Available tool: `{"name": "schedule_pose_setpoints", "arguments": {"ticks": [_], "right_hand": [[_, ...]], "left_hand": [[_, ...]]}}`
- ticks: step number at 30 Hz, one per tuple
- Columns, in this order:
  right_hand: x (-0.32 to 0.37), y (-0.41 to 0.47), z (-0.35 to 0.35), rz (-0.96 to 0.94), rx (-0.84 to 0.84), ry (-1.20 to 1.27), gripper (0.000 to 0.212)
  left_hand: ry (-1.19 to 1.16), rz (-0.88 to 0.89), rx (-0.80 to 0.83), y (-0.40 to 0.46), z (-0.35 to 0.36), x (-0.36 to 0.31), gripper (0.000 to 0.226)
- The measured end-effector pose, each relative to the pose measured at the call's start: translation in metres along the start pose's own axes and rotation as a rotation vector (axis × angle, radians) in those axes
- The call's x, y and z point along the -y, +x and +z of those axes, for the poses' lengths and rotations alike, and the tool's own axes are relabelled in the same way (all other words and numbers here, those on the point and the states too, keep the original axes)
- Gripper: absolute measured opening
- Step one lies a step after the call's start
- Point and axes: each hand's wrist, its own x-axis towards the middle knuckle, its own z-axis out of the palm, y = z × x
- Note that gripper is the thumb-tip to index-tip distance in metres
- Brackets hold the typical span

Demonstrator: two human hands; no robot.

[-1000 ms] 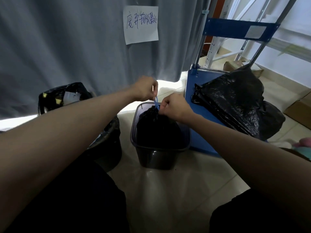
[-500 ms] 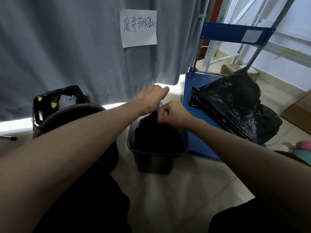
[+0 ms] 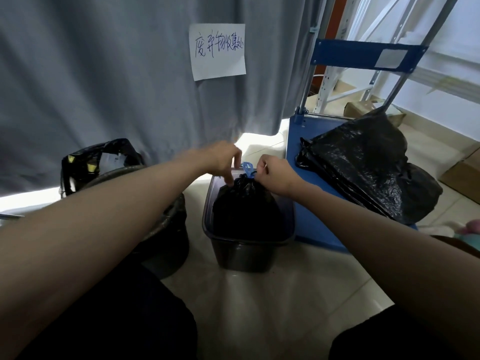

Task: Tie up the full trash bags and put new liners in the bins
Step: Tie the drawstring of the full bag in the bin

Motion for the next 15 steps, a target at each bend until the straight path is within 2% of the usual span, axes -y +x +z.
{"name": "schedule_pose_setpoints", "arguments": {"ticks": [2,4,6,10,12,13,15], "right_hand": [[0.005,0.001,-0.002,-0.013,-0.053,0.051,0.007],[0.009,0.002,-0.004,-0.018,-0.085,0.107,0.009],[0.010,0.000,-0.005,-0.021,-0.104,0.137,0.008],[0.005,-0.003,-0.007,-0.005,-0.102,0.180,0.002],[-0.001,-0.003,-0.008,0.028,-0.071,0.175,0.007],[-0.004,-0.004,-0.007,0.055,-0.044,0.171,0.012],[-0.011,-0.005,-0.006,0.102,0.030,0.096,0.019]], "left_hand": [[-0.013,0.039,0.046,-0.001,0.014,-0.001,0.068],[-0.011,0.085,0.027,0.001,0.024,-0.006,0.070],[-0.011,0.114,0.016,0.004,0.028,-0.013,0.058],[0.061,0.123,-0.023,0.005,0.032,-0.023,0.019],[0.074,0.130,-0.058,0.005,0.031,-0.027,0.006],[0.062,0.134,-0.080,0.005,0.030,-0.028,0.005],[0.048,0.143,-0.141,0.005,0.026,-0.031,0.017]]}}
